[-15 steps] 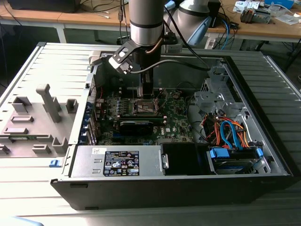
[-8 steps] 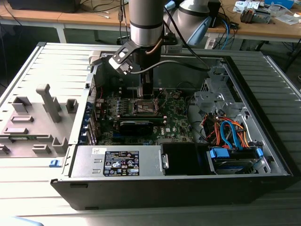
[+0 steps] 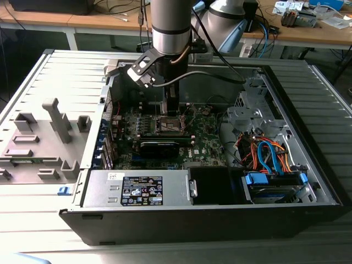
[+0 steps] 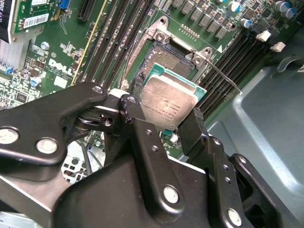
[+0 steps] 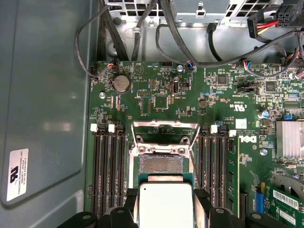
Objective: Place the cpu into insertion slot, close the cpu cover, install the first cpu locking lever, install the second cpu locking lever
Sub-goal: 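Place the cpu into insertion slot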
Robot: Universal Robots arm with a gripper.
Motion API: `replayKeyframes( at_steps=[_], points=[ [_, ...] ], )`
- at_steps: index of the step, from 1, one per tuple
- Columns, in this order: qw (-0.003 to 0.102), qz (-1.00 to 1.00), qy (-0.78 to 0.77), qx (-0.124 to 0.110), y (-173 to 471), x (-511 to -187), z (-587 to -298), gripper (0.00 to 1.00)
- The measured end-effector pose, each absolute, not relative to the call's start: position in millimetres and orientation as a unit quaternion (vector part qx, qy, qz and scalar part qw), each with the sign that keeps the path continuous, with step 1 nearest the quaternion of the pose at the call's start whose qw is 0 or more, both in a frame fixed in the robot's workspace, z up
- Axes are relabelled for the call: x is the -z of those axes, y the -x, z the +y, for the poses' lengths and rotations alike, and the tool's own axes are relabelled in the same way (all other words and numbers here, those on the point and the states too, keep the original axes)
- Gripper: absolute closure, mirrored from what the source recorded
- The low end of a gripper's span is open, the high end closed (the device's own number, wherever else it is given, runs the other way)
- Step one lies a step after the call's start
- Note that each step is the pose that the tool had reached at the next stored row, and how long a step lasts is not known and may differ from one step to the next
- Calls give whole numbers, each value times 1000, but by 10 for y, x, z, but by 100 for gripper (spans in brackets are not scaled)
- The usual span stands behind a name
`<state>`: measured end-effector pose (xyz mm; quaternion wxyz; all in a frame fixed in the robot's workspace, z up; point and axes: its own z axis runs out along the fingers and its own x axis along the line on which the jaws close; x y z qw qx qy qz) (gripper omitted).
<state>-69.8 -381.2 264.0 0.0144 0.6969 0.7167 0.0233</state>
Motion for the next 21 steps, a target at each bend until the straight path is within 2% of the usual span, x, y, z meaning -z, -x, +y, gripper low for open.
replayKeyframes(
  at_steps=[4, 21],
  points=[
    [14, 717, -697, -23, 698, -2529, -3812, 45],
    [14, 717, -697, -23, 698, -2490, -3812, 45]
  ],
)
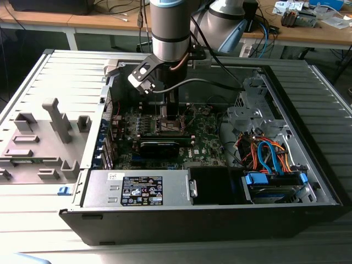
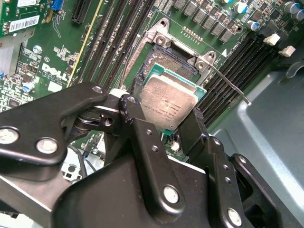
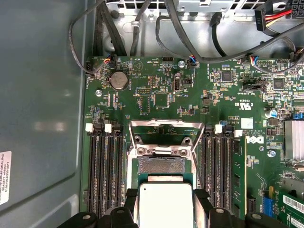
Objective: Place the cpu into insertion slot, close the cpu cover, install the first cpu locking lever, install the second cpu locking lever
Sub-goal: 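Place the cpu into insertion slot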
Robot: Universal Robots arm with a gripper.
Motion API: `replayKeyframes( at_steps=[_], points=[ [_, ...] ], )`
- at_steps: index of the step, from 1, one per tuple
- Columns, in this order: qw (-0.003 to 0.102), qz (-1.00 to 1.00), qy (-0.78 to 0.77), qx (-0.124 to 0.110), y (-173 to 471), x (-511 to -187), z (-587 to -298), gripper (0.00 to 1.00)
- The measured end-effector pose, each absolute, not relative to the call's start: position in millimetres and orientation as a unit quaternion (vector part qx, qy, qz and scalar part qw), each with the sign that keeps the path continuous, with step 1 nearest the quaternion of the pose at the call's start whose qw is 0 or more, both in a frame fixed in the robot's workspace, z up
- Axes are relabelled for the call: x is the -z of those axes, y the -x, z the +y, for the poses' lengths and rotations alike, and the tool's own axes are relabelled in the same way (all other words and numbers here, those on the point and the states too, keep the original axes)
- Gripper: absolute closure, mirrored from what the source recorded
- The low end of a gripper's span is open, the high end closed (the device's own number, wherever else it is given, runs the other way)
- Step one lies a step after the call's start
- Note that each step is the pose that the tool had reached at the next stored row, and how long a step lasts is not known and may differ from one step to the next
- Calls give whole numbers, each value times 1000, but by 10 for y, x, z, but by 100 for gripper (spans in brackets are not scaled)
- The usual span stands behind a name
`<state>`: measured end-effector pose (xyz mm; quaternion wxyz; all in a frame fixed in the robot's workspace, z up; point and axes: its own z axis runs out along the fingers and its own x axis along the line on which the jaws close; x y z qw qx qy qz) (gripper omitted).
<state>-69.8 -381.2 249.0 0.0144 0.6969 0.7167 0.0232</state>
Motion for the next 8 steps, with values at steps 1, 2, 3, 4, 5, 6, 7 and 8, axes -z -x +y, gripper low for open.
replayKeyframes(
  at_steps=[1, 2, 3, 4, 5, 6, 7, 8],
  points=[
    [14, 717, -697, -23, 698, -2490, -3812, 45],
    [14, 717, -697, -23, 698, -2489, -3812, 45],
    [14, 717, -697, -23, 698, -2488, -3812, 45],
    [14, 717, -697, -23, 698, -2487, -3812, 45],
    [14, 717, -697, -23, 698, -2486, -3812, 45],
    [15, 717, -697, -23, 698, -2485, -3812, 45],
    [15, 717, -697, -23, 698, -2484, -3811, 45],
    [15, 717, -697, -23, 699, -2480, -3809, 45]
  ],
)
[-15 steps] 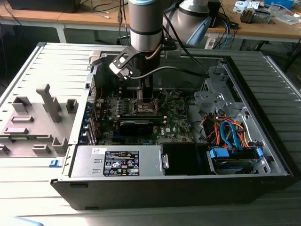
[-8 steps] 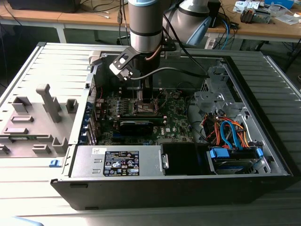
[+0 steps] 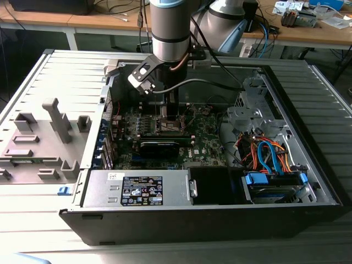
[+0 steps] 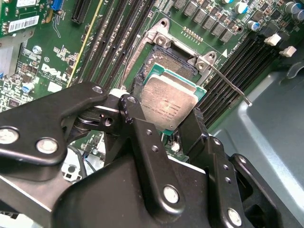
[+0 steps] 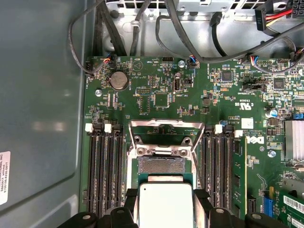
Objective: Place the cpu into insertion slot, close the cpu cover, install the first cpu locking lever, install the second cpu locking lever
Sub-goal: 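Place the cpu into insertion slot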
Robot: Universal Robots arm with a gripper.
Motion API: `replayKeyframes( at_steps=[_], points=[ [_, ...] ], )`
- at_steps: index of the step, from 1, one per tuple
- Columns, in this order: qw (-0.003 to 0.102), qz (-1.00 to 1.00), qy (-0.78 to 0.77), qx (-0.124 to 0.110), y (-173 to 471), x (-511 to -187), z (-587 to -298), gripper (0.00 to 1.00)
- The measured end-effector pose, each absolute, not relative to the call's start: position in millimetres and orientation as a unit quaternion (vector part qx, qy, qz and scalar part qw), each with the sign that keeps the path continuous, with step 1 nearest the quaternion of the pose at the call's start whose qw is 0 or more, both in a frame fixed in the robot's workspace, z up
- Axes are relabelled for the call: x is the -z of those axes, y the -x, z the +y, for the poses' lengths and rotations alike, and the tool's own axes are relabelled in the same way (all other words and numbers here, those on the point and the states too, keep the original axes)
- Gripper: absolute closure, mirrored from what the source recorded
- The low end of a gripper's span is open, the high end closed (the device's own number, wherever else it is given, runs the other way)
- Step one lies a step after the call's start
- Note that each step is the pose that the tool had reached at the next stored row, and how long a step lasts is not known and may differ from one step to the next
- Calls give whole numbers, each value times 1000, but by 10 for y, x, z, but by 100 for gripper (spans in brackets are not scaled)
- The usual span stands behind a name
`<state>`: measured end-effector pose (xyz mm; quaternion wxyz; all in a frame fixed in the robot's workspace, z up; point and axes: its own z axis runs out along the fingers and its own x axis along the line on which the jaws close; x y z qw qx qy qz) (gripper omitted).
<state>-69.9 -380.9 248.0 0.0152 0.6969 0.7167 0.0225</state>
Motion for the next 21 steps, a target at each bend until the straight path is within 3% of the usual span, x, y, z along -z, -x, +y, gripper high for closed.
replayKeyframes(
  at_steps=[21],
  points=[
    [22, 724, -690, -16, 698, -2446, -3740, 45]
  ],
)
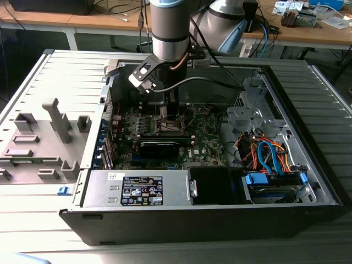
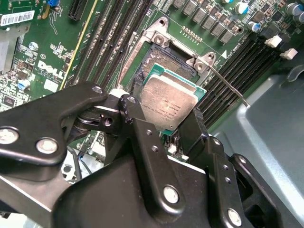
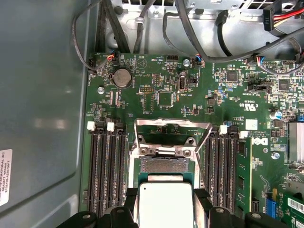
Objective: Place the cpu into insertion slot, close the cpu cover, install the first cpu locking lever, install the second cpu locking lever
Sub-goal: 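Place the cpu into insertion slot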
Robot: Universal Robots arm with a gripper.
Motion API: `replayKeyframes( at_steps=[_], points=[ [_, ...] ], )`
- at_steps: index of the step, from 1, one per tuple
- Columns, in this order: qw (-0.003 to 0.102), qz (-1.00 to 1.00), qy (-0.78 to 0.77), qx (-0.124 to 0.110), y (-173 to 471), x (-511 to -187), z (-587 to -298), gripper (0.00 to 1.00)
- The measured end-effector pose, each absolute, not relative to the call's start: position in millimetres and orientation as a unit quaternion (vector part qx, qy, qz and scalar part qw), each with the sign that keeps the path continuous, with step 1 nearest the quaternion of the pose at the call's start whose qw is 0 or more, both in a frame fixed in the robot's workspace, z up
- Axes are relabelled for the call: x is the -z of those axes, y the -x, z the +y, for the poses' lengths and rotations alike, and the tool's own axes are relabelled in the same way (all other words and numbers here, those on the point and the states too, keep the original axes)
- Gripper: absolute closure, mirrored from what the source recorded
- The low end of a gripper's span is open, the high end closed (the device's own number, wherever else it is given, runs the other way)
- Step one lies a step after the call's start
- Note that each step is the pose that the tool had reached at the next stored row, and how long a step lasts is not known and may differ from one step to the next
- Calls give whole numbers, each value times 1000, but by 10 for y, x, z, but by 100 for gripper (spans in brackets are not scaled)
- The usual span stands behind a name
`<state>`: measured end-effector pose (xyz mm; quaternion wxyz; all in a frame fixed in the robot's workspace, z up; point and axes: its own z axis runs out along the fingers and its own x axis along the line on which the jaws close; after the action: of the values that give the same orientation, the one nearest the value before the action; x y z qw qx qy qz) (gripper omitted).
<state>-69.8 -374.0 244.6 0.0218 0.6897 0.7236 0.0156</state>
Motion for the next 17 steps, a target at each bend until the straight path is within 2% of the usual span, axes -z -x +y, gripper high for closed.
replayKeyframes(
  at_steps=[17],
  points=[
    [24, 727, -686, -13, 698, -2396, -3733, 45]
  ],
)
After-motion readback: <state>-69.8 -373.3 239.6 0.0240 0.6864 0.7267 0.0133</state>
